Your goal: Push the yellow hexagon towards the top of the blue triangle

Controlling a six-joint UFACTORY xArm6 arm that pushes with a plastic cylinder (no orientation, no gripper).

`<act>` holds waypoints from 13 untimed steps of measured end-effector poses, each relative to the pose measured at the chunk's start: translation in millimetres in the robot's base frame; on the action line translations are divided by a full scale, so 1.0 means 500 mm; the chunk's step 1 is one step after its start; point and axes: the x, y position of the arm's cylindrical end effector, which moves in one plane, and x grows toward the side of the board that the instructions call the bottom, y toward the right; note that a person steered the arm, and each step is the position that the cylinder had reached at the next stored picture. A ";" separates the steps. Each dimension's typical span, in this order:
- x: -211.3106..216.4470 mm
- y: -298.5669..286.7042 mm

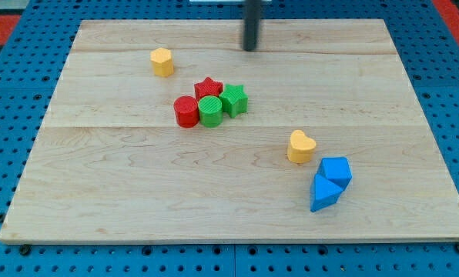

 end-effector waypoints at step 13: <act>0.412 0.219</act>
